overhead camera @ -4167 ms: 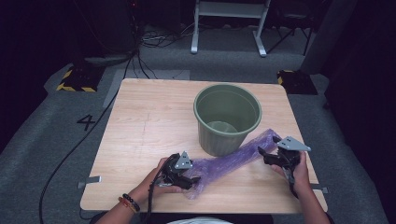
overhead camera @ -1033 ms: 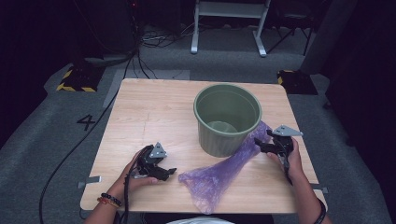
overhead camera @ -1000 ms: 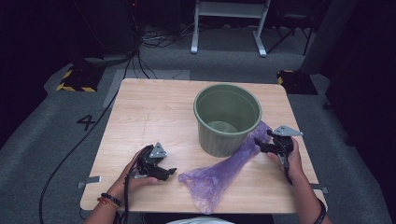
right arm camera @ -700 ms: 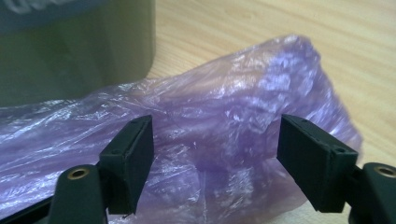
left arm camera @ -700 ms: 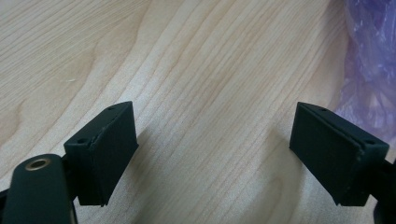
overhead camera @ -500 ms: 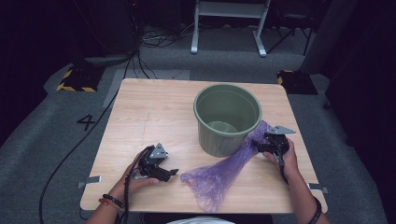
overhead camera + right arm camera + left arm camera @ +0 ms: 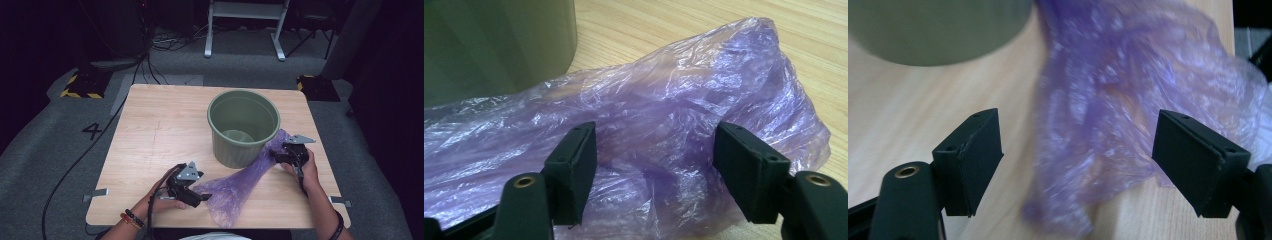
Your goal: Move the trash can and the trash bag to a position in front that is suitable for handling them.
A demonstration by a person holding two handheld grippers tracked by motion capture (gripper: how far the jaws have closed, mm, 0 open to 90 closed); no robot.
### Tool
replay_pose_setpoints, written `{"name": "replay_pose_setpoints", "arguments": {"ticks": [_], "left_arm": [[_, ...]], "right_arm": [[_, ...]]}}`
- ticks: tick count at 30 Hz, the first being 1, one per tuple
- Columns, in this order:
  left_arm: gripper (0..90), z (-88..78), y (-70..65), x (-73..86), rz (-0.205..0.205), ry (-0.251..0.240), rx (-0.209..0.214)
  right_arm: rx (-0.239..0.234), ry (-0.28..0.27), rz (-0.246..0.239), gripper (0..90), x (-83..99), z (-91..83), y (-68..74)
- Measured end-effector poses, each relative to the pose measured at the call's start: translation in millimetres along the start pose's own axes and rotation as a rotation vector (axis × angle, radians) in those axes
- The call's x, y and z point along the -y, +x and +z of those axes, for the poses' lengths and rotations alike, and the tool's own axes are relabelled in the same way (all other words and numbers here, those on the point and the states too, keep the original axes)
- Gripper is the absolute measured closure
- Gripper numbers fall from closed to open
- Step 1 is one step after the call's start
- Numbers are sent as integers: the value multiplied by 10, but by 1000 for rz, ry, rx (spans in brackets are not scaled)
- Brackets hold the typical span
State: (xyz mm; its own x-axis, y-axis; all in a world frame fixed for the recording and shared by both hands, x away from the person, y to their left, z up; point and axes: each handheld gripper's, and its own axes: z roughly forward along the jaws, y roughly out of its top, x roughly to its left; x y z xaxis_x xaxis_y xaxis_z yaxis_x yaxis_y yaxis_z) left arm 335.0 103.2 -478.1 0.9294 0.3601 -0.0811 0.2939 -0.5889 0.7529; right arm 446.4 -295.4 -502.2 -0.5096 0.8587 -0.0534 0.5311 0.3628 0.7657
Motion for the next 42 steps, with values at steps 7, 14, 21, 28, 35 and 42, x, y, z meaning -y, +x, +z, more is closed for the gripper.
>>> {"name": "replay_pose_setpoints", "arguments": {"ticks": [7,14,21,28,35,42], "left_arm": [[219,208,-22,9,12,70,15],[404,298,-13,-14,52,84,-6],[552,304,41,-4,59,61,-49],[386,335,112,4,35,40,-66],[220,299,122,11,44,26,-58],[203,-22,182,35,29,-131,-58]], "right_arm": [[-2,0,-3,350,0,-1,2],[-1,-7,0,439,2,-6,1],[-47,-22,-27,726,6,-20,3],[-73,-83,-48,814,-1,-69,6],[-71,-142,-47,851,-27,-159,-2],[-47,-196,-22,867,-55,-255,-39]]}}
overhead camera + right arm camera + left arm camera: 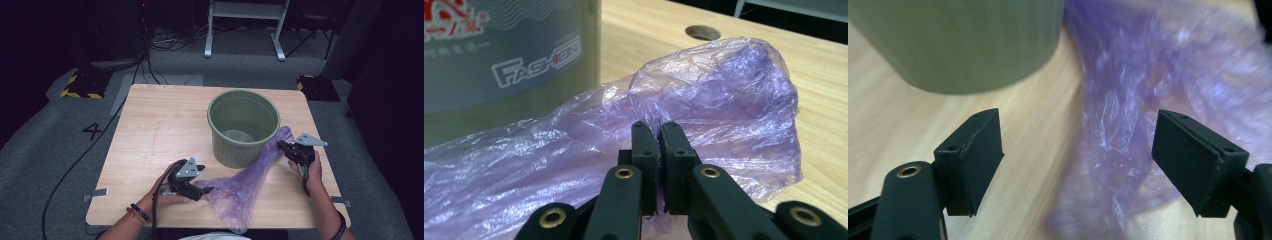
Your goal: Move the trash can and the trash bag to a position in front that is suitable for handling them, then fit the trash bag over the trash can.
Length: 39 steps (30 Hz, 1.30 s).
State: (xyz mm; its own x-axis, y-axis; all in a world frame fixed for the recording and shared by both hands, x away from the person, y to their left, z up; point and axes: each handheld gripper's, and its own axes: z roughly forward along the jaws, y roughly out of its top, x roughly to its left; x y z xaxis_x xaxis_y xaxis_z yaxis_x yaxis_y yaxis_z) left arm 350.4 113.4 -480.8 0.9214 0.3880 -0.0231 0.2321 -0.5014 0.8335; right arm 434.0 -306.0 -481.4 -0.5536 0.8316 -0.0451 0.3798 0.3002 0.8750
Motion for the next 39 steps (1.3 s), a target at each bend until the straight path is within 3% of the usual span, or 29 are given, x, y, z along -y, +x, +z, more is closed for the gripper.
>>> {"name": "replay_pose_setpoints", "arguments": {"ticks": [1,2,3,5,6,7,10,17,23,39], "left_arm": [[203,0,0,0,0,0,0],[203,-61,28,-4,-5,1,-35],[203,-61,28,-4,-5,1,-35],[203,-105,78,10,-12,27,-73],[208,-126,142,43,-9,66,-133],[212,-128,174,65,-11,87,-162],[212,-124,288,140,-40,128,-182],[209,-129,398,233,-70,166,-184],[184,-118,446,300,-107,185,-142],[161,-85,427,318,-102,188,-150]], "right_arm": [[3,-3,3,867,-3,-7,-7],[8,-5,6,867,-5,-15,-11],[8,-5,6,867,-5,-15,-11],[18,-14,11,868,-10,-34,-28],[19,-17,14,869,-18,-44,-39],[23,-19,12,868,-19,-46,-40],[26,-20,1,868,-30,-58,-27],[25,-38,-18,868,-69,-92,0],[4,-66,-1,868,-99,-130,16],[-8,-147,-41,870,-259,-292,142]]}}
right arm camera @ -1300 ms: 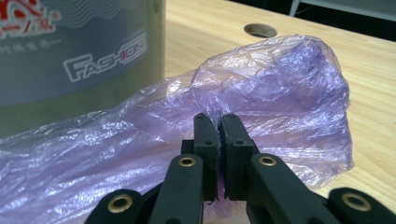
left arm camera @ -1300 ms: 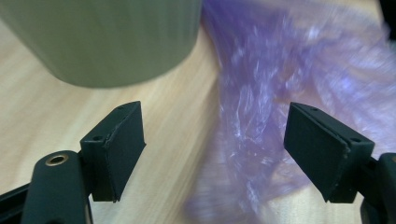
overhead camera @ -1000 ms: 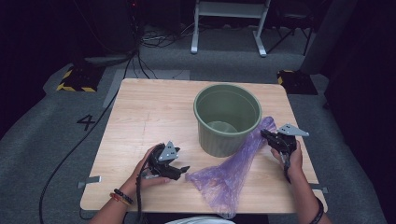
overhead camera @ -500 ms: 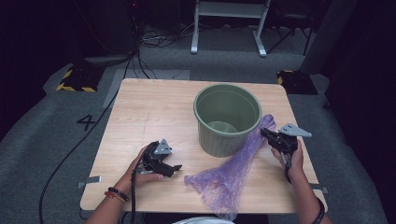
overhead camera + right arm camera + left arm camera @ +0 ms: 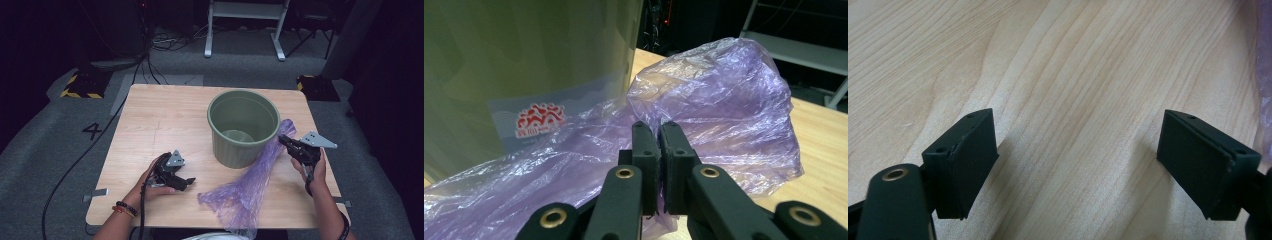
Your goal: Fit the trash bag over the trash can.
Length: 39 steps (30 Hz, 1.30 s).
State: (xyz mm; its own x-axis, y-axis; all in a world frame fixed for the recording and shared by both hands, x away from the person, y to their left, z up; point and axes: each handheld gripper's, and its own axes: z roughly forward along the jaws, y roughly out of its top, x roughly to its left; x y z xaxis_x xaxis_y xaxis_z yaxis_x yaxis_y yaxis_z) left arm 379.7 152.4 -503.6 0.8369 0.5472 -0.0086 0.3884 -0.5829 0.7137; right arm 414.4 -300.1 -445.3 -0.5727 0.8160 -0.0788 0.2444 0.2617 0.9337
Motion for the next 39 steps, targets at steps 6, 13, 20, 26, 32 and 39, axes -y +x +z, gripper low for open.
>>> {"name": "replay_pose_setpoints", "arguments": {"ticks": [6,13,20,26,32,39], "left_arm": [[197,-29,-22,-28,-28,-4,23],[163,-193,-336,-406,5,-109,147],[164,-104,-827,-735,114,-127,287],[187,243,-1096,-754,178,-6,304],[348,499,-1084,-691,194,80,268],[514,507,-1020,-645,206,66,235]], "right_arm": [[-4,-7,-6,870,-44,-12,9],[12,3,-25,874,-87,27,-1],[26,16,-37,875,-88,24,22],[22,12,-49,875,-95,24,24],[26,-18,-69,875,-127,-43,36],[8,-87,-99,875,-217,-168,108]]}}
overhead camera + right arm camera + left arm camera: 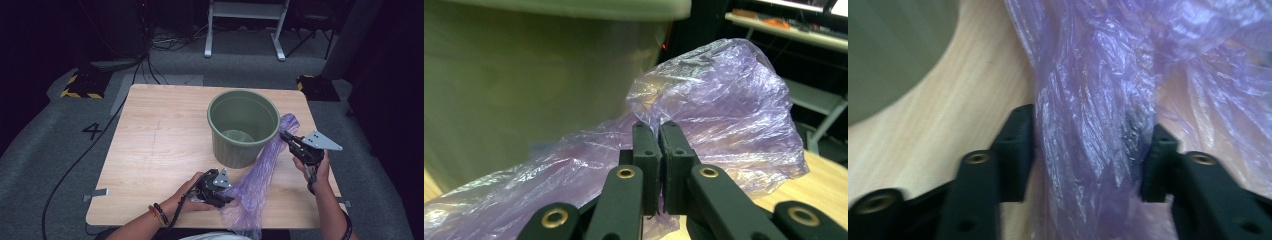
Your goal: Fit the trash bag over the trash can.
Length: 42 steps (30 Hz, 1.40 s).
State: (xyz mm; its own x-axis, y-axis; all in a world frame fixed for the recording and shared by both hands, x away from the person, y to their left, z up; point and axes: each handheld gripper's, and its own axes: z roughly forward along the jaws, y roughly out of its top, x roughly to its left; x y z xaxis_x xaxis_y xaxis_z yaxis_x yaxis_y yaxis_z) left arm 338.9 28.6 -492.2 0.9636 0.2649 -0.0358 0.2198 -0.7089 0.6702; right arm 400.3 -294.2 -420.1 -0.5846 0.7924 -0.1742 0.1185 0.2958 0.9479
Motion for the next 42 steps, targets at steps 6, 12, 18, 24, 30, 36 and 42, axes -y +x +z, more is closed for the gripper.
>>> {"name": "replay_pose_setpoints", "arguments": {"ticks": [6,12,18,24,30,36,42], "left_arm": [[707,-35,72,33,17,-7,-23],[768,-88,145,79,13,-7,-19],[810,-182,148,101,31,-43,-20],[811,-332,177,94,36,-89,-32],[788,-467,195,86,22,-129,-47],[567,-610,210,76,2,-175,-69],[316,-800,206,33,-71,-281,-52]], "right_arm": [[-27,-64,-24,875,-111,-127,54],[-100,-155,-90,876,-305,-300,151],[-148,-188,-136,876,-441,-392,258],[-188,-228,-194,877,-621,-441,415],[-222,-239,-248,878,-791,-370,552],[-242,-243,-270,878,-908,-270,610],[-245,-231,-261,878,-950,-156,592]]}}
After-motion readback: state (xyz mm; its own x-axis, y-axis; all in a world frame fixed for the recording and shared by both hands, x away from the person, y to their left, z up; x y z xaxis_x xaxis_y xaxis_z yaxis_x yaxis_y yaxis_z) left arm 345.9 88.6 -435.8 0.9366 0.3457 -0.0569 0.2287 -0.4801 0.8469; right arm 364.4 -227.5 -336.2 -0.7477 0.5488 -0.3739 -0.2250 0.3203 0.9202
